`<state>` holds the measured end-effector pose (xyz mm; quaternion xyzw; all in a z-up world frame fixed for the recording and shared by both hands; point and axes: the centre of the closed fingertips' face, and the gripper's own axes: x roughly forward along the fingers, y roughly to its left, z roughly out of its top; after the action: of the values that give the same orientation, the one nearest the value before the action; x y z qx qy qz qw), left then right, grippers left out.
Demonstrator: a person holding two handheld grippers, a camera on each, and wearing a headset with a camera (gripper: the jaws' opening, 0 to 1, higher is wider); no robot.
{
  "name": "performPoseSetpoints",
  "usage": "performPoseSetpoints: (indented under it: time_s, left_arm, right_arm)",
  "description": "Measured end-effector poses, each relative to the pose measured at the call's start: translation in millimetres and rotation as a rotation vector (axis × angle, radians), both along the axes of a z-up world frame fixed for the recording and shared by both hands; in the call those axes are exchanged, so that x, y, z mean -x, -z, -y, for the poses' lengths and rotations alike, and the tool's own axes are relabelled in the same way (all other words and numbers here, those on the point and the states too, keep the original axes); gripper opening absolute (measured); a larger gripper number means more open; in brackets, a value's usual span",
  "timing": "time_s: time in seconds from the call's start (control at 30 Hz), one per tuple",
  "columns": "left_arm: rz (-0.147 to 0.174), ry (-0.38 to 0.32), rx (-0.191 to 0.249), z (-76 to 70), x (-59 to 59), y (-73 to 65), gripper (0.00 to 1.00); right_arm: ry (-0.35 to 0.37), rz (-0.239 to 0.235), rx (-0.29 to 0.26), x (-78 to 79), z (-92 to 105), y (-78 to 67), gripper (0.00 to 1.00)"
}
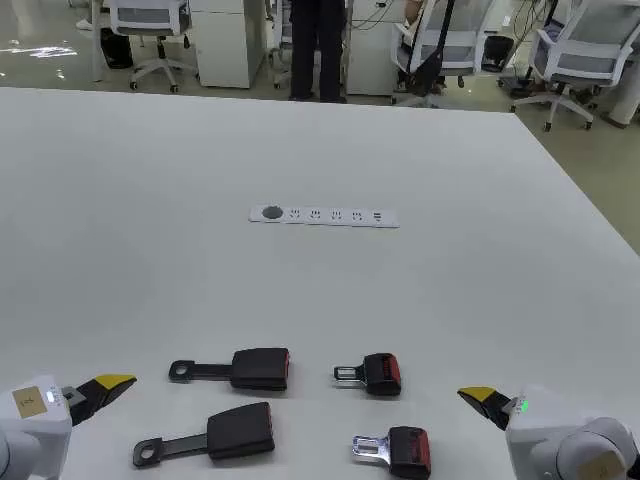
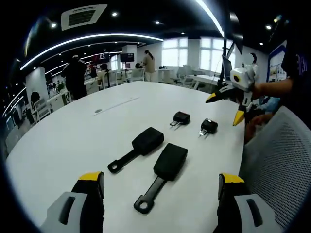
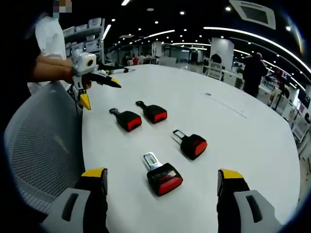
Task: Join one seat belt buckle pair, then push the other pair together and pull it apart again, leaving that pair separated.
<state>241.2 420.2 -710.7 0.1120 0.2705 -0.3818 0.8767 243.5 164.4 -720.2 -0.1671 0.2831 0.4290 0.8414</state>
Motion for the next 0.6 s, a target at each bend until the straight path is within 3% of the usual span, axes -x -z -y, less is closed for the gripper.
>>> performPoseSetpoints:
  time_s: [0.6]
  left_arm:
    - [0.0,0.004,-0.004,-0.8,-0.2,1.0,0.99]
  right_arm:
    - [-0.011,0.013,0.01,-0.2,0.3,-2.2,0.93]
